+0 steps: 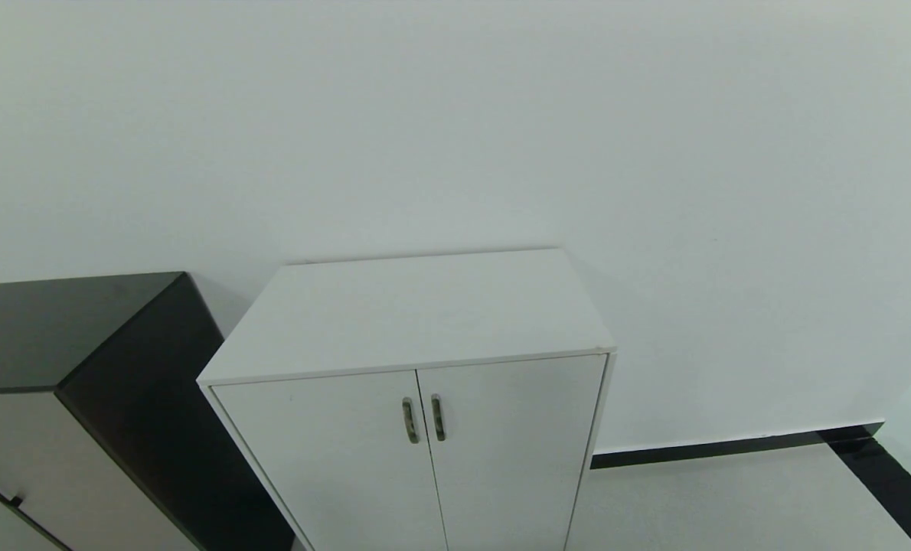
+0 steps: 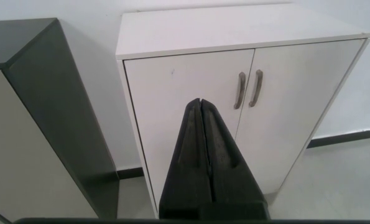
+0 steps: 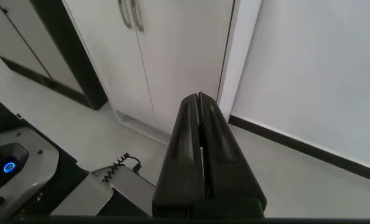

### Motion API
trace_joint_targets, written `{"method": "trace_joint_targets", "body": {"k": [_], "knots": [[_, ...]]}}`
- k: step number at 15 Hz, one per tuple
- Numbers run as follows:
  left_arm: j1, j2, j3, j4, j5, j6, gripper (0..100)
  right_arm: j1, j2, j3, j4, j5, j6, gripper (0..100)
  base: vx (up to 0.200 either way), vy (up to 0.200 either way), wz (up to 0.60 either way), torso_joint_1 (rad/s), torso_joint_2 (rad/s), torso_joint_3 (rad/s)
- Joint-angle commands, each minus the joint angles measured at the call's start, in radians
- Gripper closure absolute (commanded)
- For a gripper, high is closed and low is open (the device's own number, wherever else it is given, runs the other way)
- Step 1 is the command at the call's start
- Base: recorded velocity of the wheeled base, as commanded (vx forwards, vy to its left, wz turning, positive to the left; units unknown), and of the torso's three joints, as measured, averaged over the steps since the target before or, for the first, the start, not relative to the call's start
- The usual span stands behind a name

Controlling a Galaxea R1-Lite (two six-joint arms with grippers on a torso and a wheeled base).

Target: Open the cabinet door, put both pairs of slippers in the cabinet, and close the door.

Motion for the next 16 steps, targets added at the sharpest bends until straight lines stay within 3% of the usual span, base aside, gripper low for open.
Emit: {"method": "trace_joint_targets", "body": {"k": [1,3,5,8,9,11,12,16], "knots": [[0.0,0.0,0.0,0.0,0.0,0.0,100,-0.122,0.024,0.001,-0.001,-0.003,0.001,100,0.0,0.0,0.0,0.0,0.0,0.0],[0.0,0.0,0.0,0.0,0.0,0.0,100,-0.335,-0.017,0.001,-0.001,-0.003,-0.002,100,0.0,0.0,0.0,0.0,0.0,0.0],[0.0,0.0,0.0,0.0,0.0,0.0,100,-0.448,-0.13,0.002,-0.001,0.0,-0.005,100,0.0,0.0,0.0,0.0,0.0,0.0],[0.0,0.0,0.0,0.0,0.0,0.0,100,-0.447,-0.134,0.005,0.0,0.02,0.004,100,0.0,0.0,0.0,0.0,0.0,0.0],[0.0,0.0,0.0,0.0,0.0,0.0,100,-0.444,-0.132,0.005,0.0,0.077,0.004,100,0.0,0.0,0.0,0.0,0.0,0.0],[0.0,0.0,0.0,0.0,0.0,0.0,100,-0.303,-0.14,0.005,-0.001,0.075,0.016,100,0.0,0.0,0.0,0.0,0.0,0.0],[0.0,0.0,0.0,0.0,0.0,0.0,100,-0.274,-0.149,0.005,-0.001,0.074,0.018,100,0.0,0.0,0.0,0.0,0.0,0.0],[0.0,0.0,0.0,0.0,0.0,0.0,100,-0.35,-0.137,0.002,0.0,-0.009,0.024,100,0.0,0.0,0.0,0.0,0.0,0.0]]}}
